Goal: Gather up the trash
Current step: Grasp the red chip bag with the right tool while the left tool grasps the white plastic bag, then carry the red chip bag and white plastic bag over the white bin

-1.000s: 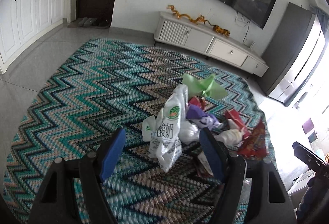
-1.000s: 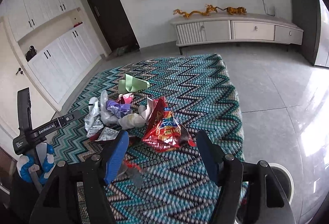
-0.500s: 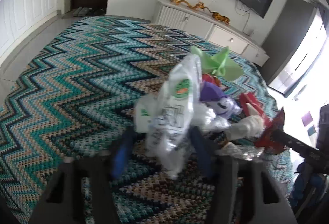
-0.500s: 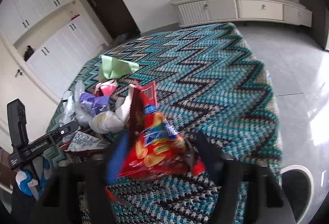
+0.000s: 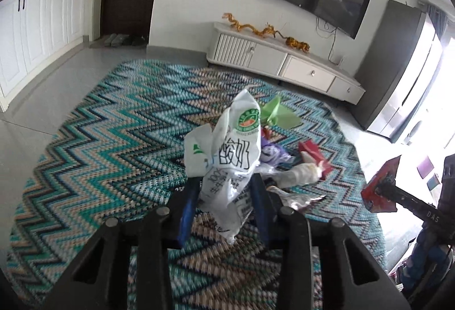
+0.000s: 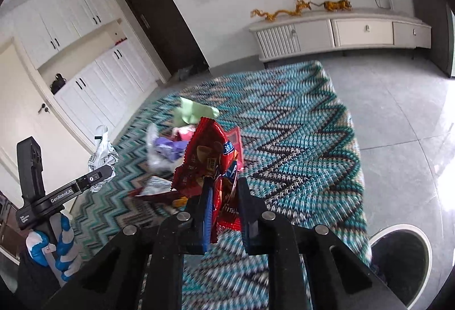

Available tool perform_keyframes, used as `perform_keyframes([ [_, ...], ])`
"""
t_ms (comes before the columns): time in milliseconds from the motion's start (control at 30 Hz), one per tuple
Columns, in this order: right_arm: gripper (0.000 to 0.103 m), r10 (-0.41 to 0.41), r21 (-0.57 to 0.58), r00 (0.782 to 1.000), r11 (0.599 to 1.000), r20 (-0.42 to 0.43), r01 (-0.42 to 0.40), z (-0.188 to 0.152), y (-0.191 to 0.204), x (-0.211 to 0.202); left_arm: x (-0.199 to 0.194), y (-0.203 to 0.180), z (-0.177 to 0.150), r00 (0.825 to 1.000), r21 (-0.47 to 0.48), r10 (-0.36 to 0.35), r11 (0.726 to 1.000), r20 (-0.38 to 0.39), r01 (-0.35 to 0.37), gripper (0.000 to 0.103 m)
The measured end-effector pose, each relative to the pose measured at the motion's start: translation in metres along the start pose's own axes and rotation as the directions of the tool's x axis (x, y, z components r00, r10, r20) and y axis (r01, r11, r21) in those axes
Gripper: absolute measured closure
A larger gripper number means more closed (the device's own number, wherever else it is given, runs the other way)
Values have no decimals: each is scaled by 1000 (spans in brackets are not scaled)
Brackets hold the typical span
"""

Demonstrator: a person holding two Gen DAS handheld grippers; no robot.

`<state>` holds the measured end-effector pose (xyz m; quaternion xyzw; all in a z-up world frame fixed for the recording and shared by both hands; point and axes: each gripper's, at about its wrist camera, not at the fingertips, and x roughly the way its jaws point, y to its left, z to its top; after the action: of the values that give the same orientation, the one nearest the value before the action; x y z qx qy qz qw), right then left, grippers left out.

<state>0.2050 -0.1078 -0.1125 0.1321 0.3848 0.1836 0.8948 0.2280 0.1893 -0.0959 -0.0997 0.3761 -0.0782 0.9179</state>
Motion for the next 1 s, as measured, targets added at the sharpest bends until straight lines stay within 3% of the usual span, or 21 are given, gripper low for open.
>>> perform_keyframes([
  [300, 88, 24, -18, 992, 1000, 125, -22, -9, 24, -85, -74, -38, -2, 995, 61, -33, 998, 97, 27, 68],
  [567, 88, 13, -11, 970, 1000, 243, -11, -28, 25, -165, -130, -87, -11, 982, 140, -94, 988, 162, 71, 69],
  [767, 88, -19, 24, 945, 1000, 327, 11, -50, 9, -218, -159, -134, -24, 972, 215, -158, 969, 171, 120, 69],
  [1000, 88, -125, 109, 914, 990, 387, 89, -74, -25, -265, -162, -207, -43, 961, 330, -247, 924, 123, 195, 69],
])
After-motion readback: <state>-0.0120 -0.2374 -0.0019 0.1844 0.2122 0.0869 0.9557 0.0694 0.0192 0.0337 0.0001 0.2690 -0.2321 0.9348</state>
